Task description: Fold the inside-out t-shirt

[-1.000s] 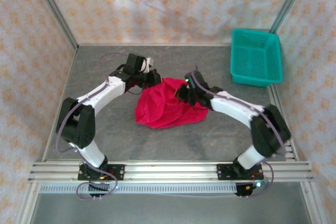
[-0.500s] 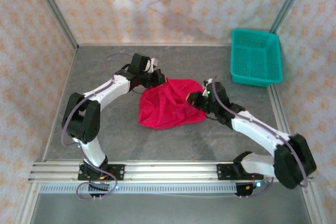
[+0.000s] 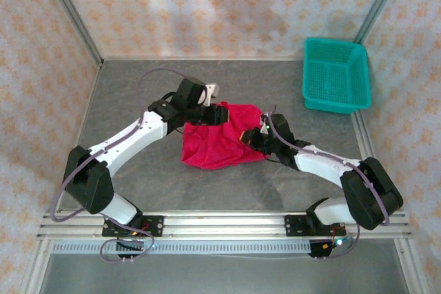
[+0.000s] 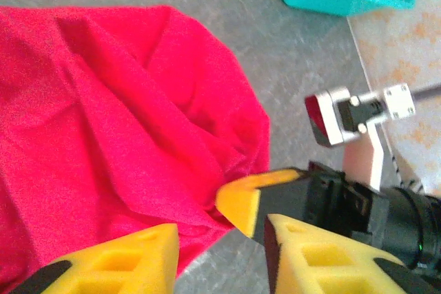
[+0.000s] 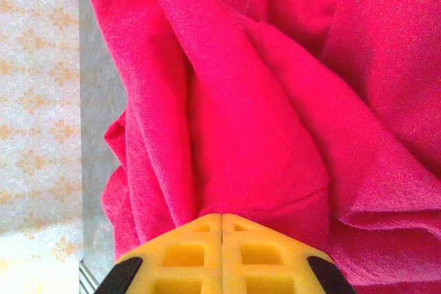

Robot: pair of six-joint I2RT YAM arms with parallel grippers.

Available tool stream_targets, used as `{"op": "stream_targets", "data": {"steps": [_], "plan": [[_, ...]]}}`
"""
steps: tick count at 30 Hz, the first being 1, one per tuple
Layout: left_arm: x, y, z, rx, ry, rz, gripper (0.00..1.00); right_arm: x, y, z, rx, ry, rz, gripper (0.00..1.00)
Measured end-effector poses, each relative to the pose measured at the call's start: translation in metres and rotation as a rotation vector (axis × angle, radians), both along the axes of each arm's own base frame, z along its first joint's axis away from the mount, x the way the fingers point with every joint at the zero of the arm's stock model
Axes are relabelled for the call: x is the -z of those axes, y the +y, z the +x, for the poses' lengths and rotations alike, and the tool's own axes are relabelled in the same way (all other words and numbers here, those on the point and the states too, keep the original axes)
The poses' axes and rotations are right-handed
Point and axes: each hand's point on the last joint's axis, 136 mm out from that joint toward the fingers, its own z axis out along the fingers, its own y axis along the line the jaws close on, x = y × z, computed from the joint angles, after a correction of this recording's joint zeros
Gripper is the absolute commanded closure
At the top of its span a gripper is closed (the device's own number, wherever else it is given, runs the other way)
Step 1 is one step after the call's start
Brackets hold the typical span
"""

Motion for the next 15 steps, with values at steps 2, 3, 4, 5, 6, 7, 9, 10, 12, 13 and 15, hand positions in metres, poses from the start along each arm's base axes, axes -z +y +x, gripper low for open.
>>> {"op": "stream_targets", "data": {"steps": [2,3,4,5,6,7,9,10,12,13,15], "plan": [[0.013,-0.006,0.003,-0.002,0.034,0.023,0.63,0.002,0.0,-0.001,0.0,0.0,0.006,1.0],[0.021,-0.008,0.008,-0.013,0.054,0.038,0.63,0.003,0.0,-0.002,-0.001,0.001,0.006,1.0],[0.031,-0.01,0.013,-0.026,0.082,0.053,0.63,0.005,-0.001,-0.003,0.0,0.002,0.007,1.0],[0.039,-0.012,0.019,-0.042,0.107,0.065,0.62,0.006,-0.001,-0.004,-0.001,0.002,0.008,1.0],[0.049,-0.015,0.025,-0.056,0.13,0.076,0.62,0.007,-0.001,-0.005,-0.001,0.004,0.007,1.0],[0.056,-0.018,0.03,-0.07,0.152,0.084,0.61,0.009,-0.002,-0.006,-0.002,0.004,0.006,1.0],[0.068,-0.025,0.04,-0.093,0.184,0.101,0.61,0.012,-0.002,-0.008,-0.004,0.008,0.004,1.0],[0.072,-0.029,0.043,-0.097,0.192,0.107,0.61,0.014,-0.002,-0.009,-0.005,0.009,0.003,1.0],[0.075,-0.04,0.046,-0.098,0.201,0.107,0.63,0.017,-0.003,-0.012,-0.008,0.013,0.001,1.0],[0.075,-0.046,0.047,-0.095,0.203,0.105,0.64,0.019,-0.003,-0.013,-0.007,0.013,0.001,1.0],[0.074,-0.056,0.047,-0.086,0.203,0.103,0.69,0.022,-0.005,-0.015,-0.006,0.019,0.0,1.0]]}}
